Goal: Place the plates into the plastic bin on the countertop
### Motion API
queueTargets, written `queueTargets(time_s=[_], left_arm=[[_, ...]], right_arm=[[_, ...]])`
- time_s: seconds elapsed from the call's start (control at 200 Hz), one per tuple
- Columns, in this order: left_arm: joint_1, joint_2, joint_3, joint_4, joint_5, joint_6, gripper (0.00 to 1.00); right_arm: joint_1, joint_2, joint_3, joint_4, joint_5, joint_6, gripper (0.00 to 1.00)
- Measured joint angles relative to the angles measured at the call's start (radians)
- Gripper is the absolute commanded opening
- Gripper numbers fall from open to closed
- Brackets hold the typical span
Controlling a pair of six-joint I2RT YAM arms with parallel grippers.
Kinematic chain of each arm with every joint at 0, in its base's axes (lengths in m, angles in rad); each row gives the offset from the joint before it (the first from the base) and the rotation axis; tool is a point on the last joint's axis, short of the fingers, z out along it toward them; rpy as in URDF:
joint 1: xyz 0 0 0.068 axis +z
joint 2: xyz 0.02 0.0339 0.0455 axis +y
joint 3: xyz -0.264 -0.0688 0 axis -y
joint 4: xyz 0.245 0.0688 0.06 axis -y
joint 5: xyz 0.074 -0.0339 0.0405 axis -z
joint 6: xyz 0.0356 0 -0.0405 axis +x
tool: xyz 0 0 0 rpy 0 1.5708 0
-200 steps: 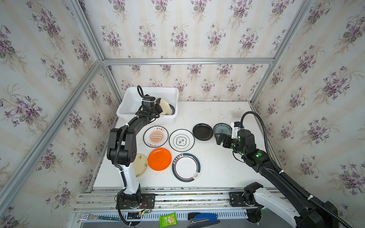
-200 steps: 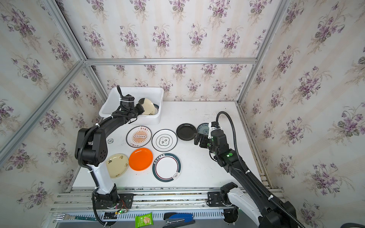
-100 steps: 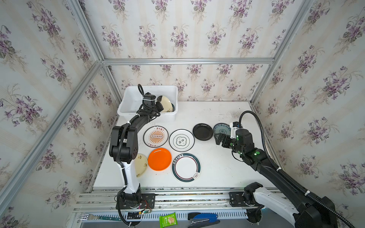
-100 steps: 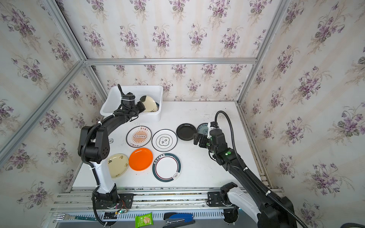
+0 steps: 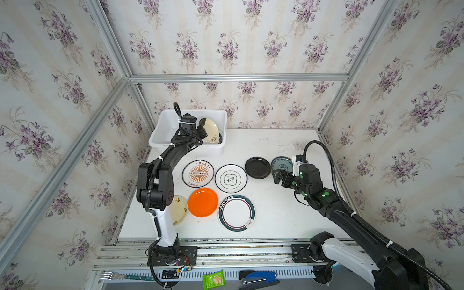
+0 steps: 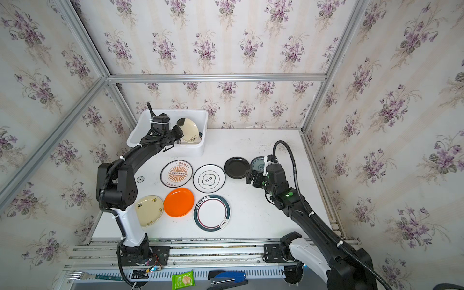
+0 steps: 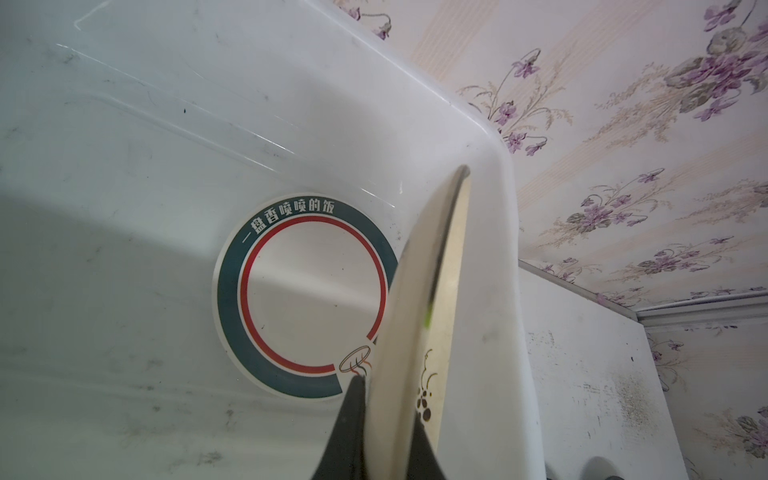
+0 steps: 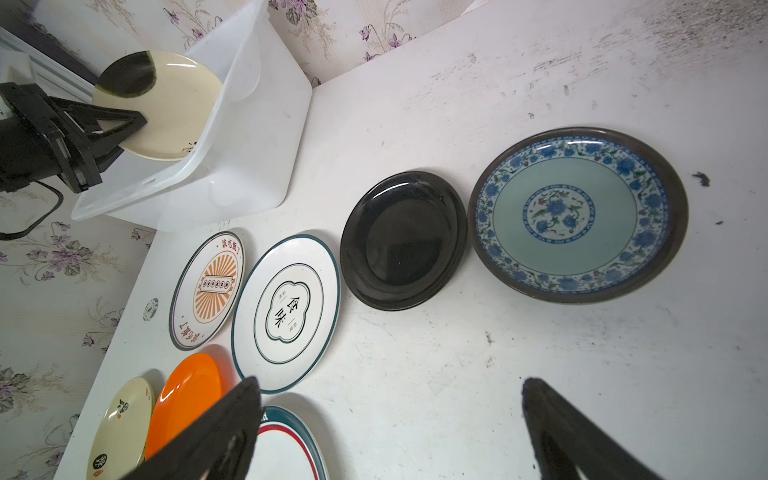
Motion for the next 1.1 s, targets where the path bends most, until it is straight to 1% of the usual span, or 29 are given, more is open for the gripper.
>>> queueTargets(time_s=[0.19, 0.33, 0.655, 0.69, 0.745, 0.92, 1.009, 1.099], left_arm=[[0.006, 0.071, 0.084, -0.043, -0.002, 0.007, 0.03], [0.021, 0.138, 0.157, -0.089, 0.032, 0.013, 0.03], [0.03, 0.19, 0.198, -0.151, 0.058, 0.045, 0.05], [0.03, 0.193, 0.2, -0.151, 0.062, 0.048, 0.07], [0.03, 0.199, 0.202, -0.15, 0.069, 0.055, 0.15], [0.031, 0.226, 0.21, -0.163, 0.095, 0.055, 0.15], [0.031, 0.243, 0.227, -0.188, 0.112, 0.056, 0.17], [0.03, 0.253, 0.25, -0.206, 0.13, 0.061, 0.21]], right_arm=[[0.0, -0.008, 0.0, -0.005, 0.005, 0.0, 1.0], [0.0, -0.008, 0.0, -0.005, 0.013, 0.0, 1.0], [0.0, 0.011, 0.0, -0.004, 0.012, 0.008, 1.0], [0.0, 0.013, 0.0, -0.005, 0.012, 0.008, 0.99], [0.0, 0.018, 0.0, -0.004, 0.012, 0.01, 0.99], [0.0, 0.034, 0.0, -0.006, 0.018, 0.024, 0.99], [0.0, 0.04, 0.0, -0.006, 0.019, 0.024, 0.99], [0.0, 0.042, 0.0, -0.007, 0.019, 0.026, 0.99]])
